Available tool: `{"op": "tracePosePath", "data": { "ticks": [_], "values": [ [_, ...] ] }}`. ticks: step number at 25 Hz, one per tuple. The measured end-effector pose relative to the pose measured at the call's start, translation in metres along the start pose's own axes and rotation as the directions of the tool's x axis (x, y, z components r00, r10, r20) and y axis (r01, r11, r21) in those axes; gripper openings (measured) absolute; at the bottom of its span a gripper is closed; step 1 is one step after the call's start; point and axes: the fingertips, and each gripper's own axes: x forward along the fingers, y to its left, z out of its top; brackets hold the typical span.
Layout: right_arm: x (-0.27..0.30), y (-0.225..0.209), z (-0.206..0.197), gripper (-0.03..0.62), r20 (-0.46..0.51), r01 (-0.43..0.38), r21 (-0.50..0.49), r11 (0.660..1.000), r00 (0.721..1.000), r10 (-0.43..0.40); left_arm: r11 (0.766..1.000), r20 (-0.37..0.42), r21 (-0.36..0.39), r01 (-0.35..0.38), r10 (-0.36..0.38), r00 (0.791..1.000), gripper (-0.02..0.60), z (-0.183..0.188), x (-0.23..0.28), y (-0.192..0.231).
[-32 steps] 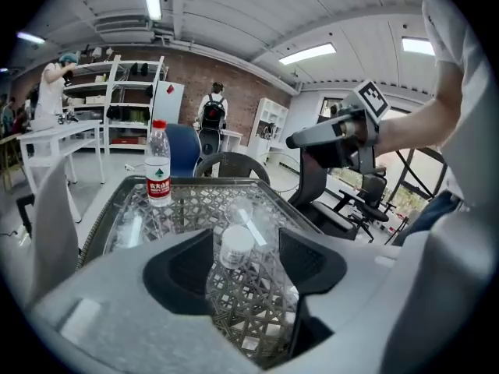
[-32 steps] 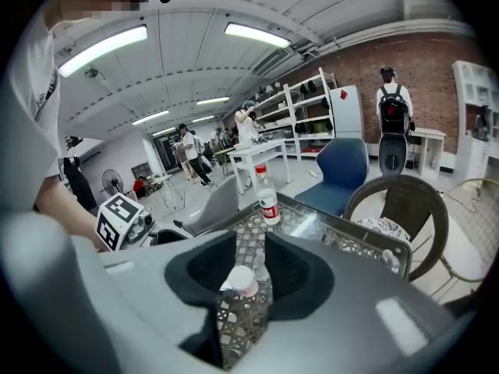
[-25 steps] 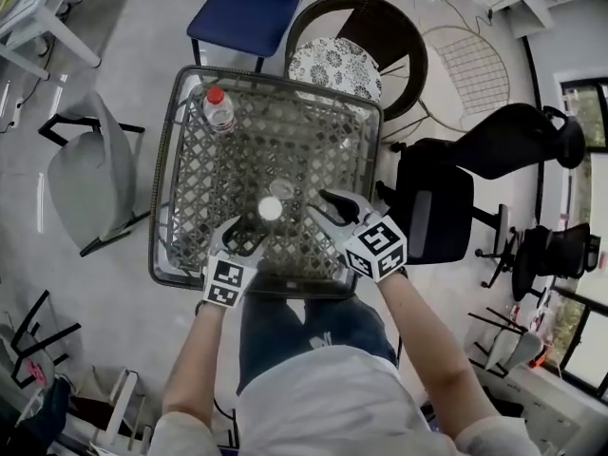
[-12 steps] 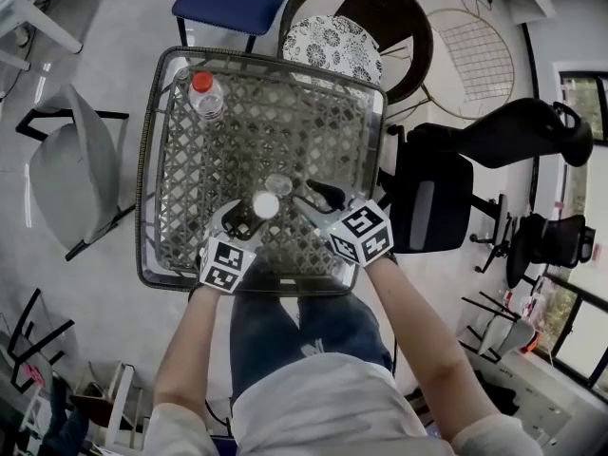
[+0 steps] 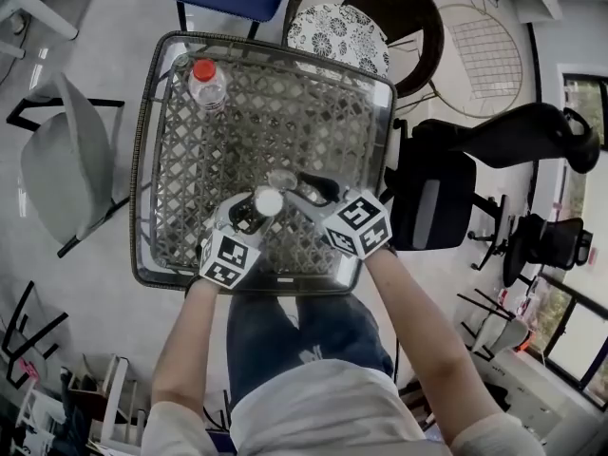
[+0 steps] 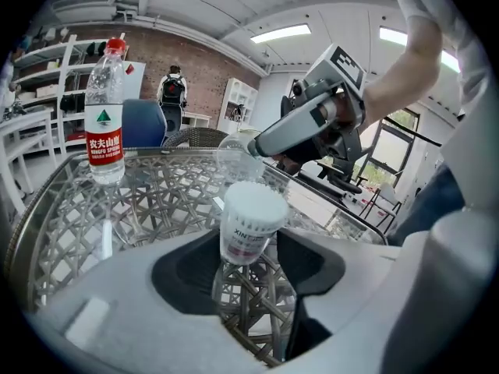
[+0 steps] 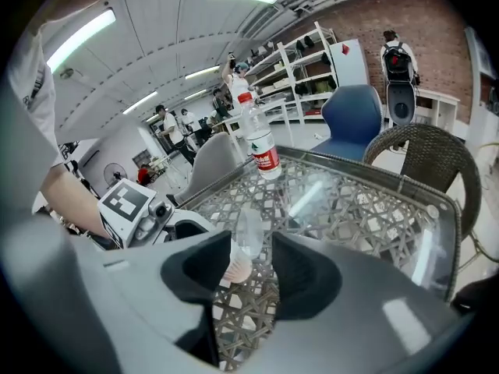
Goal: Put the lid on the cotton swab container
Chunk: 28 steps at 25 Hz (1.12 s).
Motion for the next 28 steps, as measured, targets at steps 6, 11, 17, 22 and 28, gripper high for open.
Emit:
{"op": "tracePosePath", "data": {
  "ticks": [6, 11, 17, 22, 28],
  "values": [
    [0.003, 0.014, 0.000, 0.158, -0.006, -0.052, -0.021, 0.998, 0.999, 0.052, 1.000, 0.024, -0.021, -0.001, 0.002, 1.000, 0.230, -0.001, 0.000, 0.002],
    [0.004, 0.027, 0.001, 0.158, -0.008, -0.080, -0.039, 0.996, 0.997, 0.080, 1.000, 0.032, -0.026, -0.011, 0.012, 0.999, 0.229, -0.003, 0.001, 0.004],
    [0.005, 0.047, -0.004, 0.157, -0.026, -0.135, -0.020, 0.991, 0.991, 0.135, 0.999, 0.043, -0.037, -0.031, 0.033, 0.999, 0.229, -0.001, 0.001, 0.005],
    [0.008, 0.055, -0.011, 0.149, -0.039, -0.144, -0.015, 0.990, 0.989, 0.143, 0.999, 0.042, -0.041, -0.035, 0.037, 0.998, 0.227, -0.002, 0.001, 0.005],
    [0.013, 0.054, -0.018, 0.114, -0.039, -0.115, 0.002, 0.993, 0.993, 0.115, 0.998, 0.040, -0.042, -0.044, 0.046, 0.998, 0.224, -0.004, 0.002, 0.005]
  ]
}}
